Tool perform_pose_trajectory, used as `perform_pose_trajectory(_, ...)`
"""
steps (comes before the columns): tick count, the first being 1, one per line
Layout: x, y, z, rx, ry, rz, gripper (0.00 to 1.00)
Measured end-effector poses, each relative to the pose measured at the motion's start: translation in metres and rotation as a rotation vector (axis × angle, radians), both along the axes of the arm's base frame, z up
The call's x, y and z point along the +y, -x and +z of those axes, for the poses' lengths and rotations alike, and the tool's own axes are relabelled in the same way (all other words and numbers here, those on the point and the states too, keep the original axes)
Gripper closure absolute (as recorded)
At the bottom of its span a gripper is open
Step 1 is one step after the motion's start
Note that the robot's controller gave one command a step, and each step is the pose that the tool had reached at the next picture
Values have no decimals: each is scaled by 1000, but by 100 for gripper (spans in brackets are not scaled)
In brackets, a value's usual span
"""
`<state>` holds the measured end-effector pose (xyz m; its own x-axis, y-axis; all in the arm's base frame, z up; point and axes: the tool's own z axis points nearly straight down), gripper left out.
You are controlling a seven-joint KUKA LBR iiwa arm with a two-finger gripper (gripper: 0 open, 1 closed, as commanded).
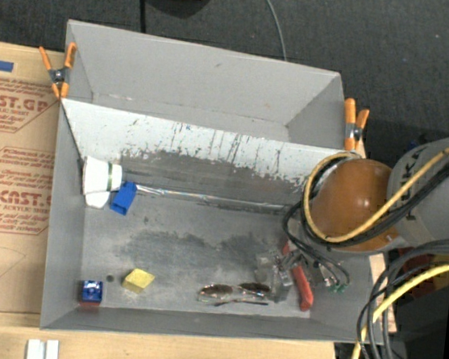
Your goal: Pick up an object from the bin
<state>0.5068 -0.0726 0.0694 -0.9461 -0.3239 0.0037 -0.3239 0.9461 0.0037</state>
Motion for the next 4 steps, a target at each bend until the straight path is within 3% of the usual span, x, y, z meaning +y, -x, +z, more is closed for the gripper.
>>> perform_pose_trajectory(1, 0, 0, 0, 0, 0, 0, 100)
perform_pose_trajectory(4, 7, 26, 0, 1, -2, -31, 100)
